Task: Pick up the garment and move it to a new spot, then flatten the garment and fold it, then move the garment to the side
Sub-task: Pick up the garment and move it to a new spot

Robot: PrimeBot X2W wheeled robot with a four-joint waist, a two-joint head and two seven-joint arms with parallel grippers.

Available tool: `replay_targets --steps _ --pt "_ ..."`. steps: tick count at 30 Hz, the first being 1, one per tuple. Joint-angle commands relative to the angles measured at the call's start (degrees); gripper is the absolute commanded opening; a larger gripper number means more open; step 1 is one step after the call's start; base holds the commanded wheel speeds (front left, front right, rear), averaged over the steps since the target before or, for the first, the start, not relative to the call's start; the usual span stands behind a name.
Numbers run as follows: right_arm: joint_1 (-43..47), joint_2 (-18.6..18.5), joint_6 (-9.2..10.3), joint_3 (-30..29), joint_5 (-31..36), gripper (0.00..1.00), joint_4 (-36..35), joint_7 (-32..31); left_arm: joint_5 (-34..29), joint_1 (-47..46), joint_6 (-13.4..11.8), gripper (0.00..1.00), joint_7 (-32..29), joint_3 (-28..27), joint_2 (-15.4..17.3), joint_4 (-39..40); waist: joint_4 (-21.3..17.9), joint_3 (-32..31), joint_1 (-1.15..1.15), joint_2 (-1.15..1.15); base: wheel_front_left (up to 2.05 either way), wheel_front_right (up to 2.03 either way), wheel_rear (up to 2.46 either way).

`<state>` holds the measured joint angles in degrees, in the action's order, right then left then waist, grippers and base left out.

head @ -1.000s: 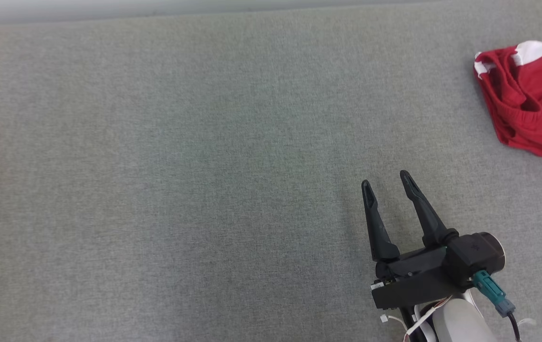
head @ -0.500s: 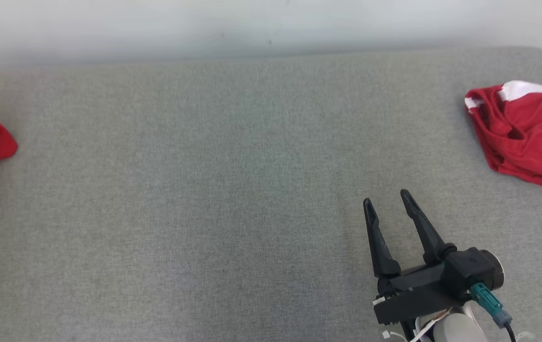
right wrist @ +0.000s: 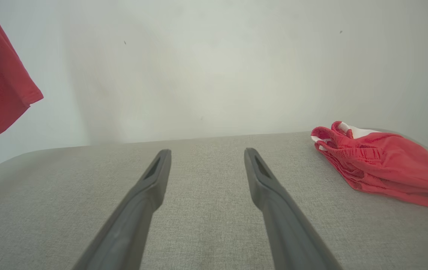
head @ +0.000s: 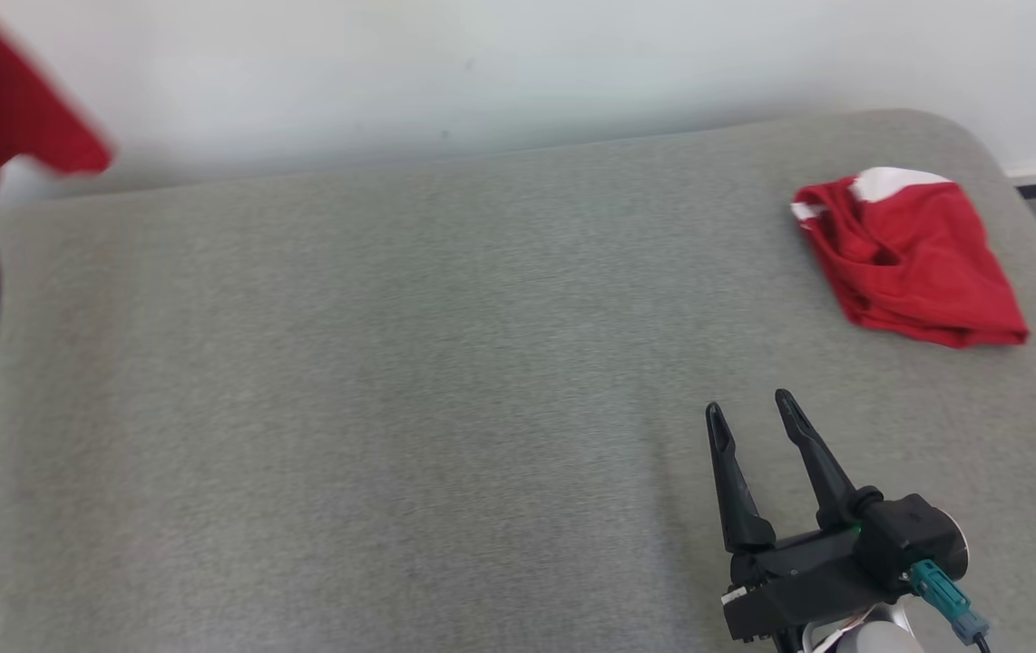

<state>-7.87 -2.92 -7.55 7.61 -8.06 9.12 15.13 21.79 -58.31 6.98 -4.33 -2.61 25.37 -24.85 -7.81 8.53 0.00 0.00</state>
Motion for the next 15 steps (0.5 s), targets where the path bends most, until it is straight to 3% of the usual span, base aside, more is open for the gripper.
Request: replay_targets --steps 1,7,15 --pt "0.8 0.1 0.11 0.1 -0.8 1.00 0.1 0.1 1.3 -0.8 -0.4 0.00 -1.4 0.3 -1.2 3.0 -2.5 -0.6 0.00 0.00 0.00 0.00 0.00" --pt "0.5 0.1 0.12 0.1 -2.2 1.00 0.4 0.1 2.1 0.5 -1.4 0.00 -6.6 4.0 -5.4 13.0 -6.4 0.0 0.00 0.00 0.00 0.00 0.00" --pt "0.9 0.1 0.12 -0.3 -3.1 1.00 0.6 0.1 2.6 5.0 -1.2 0.00 -9.3 10.3 -10.6 20.4 -10.8 0.9 0.00 0.00 0.00 0.00 0.00"
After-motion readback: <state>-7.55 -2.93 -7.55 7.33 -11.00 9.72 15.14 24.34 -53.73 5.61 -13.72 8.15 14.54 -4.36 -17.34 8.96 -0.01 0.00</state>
